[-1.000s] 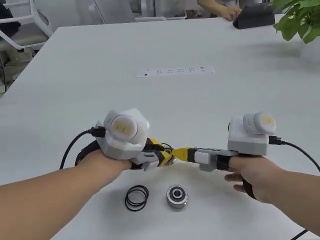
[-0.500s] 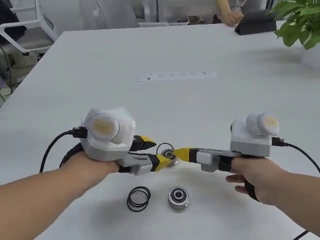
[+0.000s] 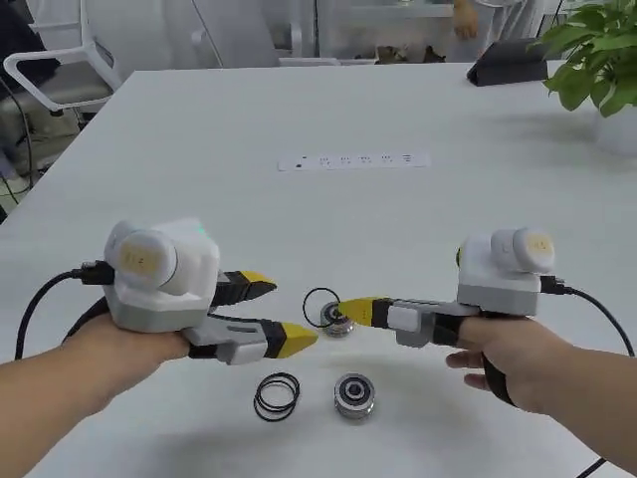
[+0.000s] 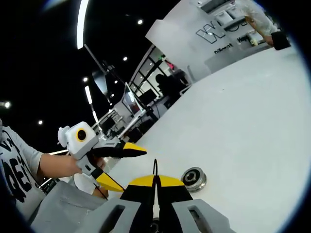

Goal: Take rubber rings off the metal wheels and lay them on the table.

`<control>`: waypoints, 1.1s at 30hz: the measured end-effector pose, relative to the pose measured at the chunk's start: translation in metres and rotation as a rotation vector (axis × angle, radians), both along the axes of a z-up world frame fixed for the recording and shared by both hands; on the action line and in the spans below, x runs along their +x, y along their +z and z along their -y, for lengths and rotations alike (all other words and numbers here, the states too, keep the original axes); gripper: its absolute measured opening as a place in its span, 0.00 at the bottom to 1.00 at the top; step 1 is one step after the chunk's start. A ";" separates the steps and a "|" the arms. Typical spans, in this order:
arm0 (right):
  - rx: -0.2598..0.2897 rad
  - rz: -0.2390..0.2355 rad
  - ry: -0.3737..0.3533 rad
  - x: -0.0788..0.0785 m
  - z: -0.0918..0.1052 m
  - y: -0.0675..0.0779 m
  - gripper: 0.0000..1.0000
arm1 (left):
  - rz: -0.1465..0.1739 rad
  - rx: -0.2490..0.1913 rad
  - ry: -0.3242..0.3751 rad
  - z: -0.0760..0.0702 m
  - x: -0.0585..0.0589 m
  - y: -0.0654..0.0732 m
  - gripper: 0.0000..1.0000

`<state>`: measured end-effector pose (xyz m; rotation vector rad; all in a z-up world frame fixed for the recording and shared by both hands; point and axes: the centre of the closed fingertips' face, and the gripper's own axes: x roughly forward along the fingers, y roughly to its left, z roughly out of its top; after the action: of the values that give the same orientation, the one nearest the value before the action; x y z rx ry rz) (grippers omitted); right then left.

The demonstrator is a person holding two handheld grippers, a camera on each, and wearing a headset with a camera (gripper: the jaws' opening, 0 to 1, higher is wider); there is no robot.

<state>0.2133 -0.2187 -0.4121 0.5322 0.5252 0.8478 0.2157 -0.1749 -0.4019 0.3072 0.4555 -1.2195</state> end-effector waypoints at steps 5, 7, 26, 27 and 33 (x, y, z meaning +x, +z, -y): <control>0.000 0.009 0.019 -0.009 -0.008 0.009 0.00 | -0.012 -0.017 0.010 -0.014 -0.010 0.006 0.51; 0.001 0.010 0.027 -0.013 -0.011 0.012 0.00 | -0.015 -0.025 0.015 -0.018 -0.013 0.008 0.53; -0.077 -0.006 0.157 -0.034 -0.037 0.000 0.00 | -0.005 -0.025 0.071 -0.066 -0.035 0.013 0.64; -0.084 -0.007 0.163 -0.036 -0.038 -0.002 0.00 | -0.008 -0.026 0.073 -0.067 -0.036 0.013 0.64; -0.123 -0.021 0.194 -0.041 -0.046 -0.012 0.00 | -0.006 -0.022 0.085 -0.075 -0.040 0.012 0.64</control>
<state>0.1722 -0.1724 -0.4241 0.3815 0.6508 0.9877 0.1759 -0.0995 -0.3898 0.2628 0.4555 -1.1420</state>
